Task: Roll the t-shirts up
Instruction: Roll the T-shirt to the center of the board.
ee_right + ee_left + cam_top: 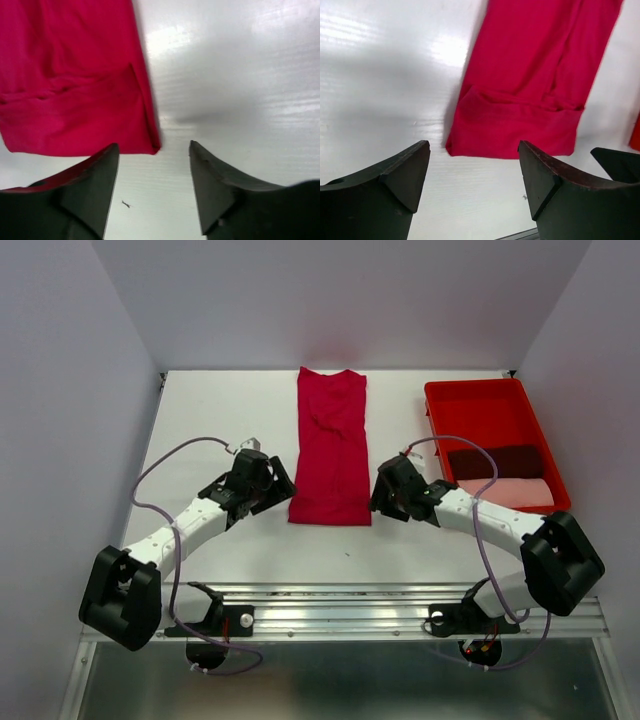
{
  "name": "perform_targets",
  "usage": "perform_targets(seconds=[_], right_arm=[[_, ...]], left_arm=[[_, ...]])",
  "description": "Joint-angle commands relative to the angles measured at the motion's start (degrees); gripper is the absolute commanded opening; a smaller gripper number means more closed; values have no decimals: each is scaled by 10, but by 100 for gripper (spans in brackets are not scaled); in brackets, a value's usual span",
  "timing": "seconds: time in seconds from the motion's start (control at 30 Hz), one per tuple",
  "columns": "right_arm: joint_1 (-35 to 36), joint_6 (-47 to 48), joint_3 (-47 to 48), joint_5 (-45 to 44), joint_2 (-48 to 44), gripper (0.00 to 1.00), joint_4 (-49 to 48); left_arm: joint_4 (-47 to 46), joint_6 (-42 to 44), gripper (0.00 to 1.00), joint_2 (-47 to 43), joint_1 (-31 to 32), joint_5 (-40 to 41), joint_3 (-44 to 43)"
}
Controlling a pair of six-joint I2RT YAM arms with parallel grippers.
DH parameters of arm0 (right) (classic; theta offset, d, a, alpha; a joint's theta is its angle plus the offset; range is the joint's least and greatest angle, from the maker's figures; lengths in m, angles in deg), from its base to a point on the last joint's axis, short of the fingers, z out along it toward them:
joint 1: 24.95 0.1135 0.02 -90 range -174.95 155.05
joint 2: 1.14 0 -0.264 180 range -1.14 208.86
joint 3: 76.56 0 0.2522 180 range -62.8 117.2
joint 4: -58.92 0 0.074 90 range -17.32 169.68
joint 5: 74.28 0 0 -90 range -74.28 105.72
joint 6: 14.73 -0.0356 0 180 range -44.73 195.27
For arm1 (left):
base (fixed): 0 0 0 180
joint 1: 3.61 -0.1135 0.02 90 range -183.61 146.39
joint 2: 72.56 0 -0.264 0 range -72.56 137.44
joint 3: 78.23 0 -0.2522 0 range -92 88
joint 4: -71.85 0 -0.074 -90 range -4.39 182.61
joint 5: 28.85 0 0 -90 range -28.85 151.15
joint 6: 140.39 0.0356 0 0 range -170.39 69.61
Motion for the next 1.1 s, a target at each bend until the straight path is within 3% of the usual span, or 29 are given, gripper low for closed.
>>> perform_targets(seconds=[0.0,0.13,0.3,0.43,0.53,0.7,1.0,1.07], right_arm=[[-2,-34,-38,42,-13,70,-38],[-2,-74,-72,72,-16,72,-81],[-2,-109,-106,76,-20,70,-120],[-2,-115,-107,81,-6,60,-134],[-2,-118,-110,86,2,53,-146],[-2,-121,-114,95,10,48,-157],[-2,-121,-115,90,27,33,-158],[-2,-120,-114,89,29,29,-158]], left_arm=[[-9,3,83,3,6,-19,50],[-51,-29,83,-15,11,-9,102],[-39,-43,79,-25,11,7,106],[-74,-64,70,-20,12,-23,120],[-87,-65,72,-7,11,-31,126],[-113,-64,56,32,12,-39,119],[-132,-65,51,68,11,-47,117],[-134,-64,44,71,11,-50,117]])
